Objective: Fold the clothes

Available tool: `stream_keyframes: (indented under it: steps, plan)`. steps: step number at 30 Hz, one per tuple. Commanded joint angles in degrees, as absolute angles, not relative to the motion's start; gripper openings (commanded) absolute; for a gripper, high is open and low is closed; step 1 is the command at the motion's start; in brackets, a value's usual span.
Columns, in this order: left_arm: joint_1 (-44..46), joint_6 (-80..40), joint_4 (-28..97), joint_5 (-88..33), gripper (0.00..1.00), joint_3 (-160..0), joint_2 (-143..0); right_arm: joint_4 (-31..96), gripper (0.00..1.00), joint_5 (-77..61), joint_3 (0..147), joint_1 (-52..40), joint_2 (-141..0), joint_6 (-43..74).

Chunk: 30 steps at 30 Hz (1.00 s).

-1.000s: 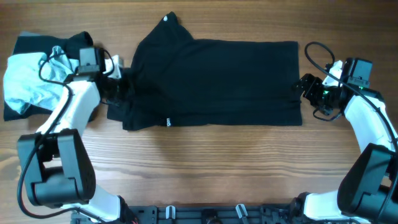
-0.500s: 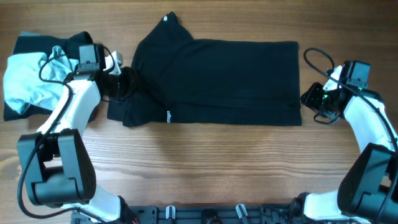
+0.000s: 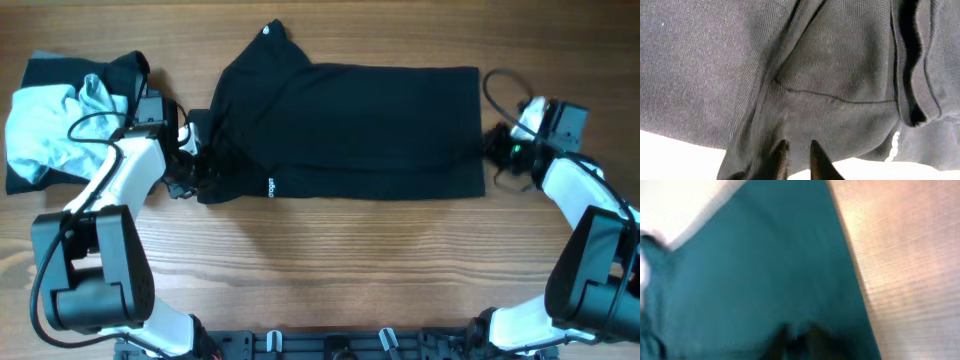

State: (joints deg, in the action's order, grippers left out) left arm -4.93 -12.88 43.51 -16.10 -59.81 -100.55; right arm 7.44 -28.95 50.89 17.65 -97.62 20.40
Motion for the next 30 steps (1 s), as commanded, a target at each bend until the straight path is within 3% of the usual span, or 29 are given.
stream_keyframes:
  steps: [1, 3, 4, 6, 8, 11, 16, 19, 23, 24, 25, 27, 29, 30]
  plan:
    - [-4.86, -11.97, 43.05, -15.51, 0.22, -59.07, -101.06, 2.42, 0.67, -32.69, 51.64, 17.47, -98.04, 30.85]
    - [-4.86, -11.97, 43.09, -15.51, 0.29, -59.07, -101.06, 6.26, 0.72, -32.67, 51.64, 17.47, -98.04, 29.71]
    - [-4.86, -11.97, 43.07, -15.51, 0.30, -59.07, -101.06, 7.46, 0.63, -33.21, 51.64, 17.47, -98.04, 27.99]
    - [-4.86, -11.99, 43.09, -15.64, 0.25, -59.07, -101.06, 10.94, 0.28, -42.94, 51.64, 17.30, -98.04, 19.49]
    - [-4.86, -11.79, 43.05, -20.16, 0.04, -59.37, -101.01, 17.82, 0.04, -46.78, 51.64, 15.31, -98.04, 14.52]
    - [-4.86, -9.34, 43.16, -30.48, 0.04, -61.12, -100.27, 25.17, 0.04, -39.70, 51.29, 8.19, -98.04, 11.05]
    - [-4.84, -7.66, 43.75, -34.26, 0.04, -63.13, -97.58, 19.38, 0.04, -26.79, 50.65, -8.49, -98.89, 15.75]
    - [-3.92, -6.48, 43.97, -34.02, 0.14, -63.11, -97.60, 13.96, 0.04, -25.47, 50.65, -14.41, -104.12, 21.19]
    - [0.34, -6.17, 43.62, -29.21, 0.18, -62.94, -97.60, -5.45, 0.08, -29.61, 50.65, -15.42, -108.53, 25.69]
    - [1.91, -6.20, 43.03, -27.24, 0.24, -62.87, -97.62, -12.73, 0.16, -29.63, 50.68, -15.16, -108.42, 25.71]
    - [3.60, -6.20, 42.28, -25.36, 0.33, -62.85, -97.69, -20.18, 0.16, -29.43, 50.68, -14.39, -108.12, 27.79]
    - [5.76, -6.20, 41.93, -22.41, 0.41, -62.85, -97.95, -23.07, 0.15, -28.88, 50.76, -12.53, -107.46, 35.79]
    - [7.07, -6.20, 42.00, -21.56, 0.38, -62.85, -99.00, -21.71, 0.15, -33.15, 50.76, -10.31, -106.24, 35.51]
    - [7.38, -6.17, 42.06, -21.52, 0.27, -62.85, -99.74, -19.68, 0.15, -34.57, 50.76, -9.54, -105.54, 33.87]
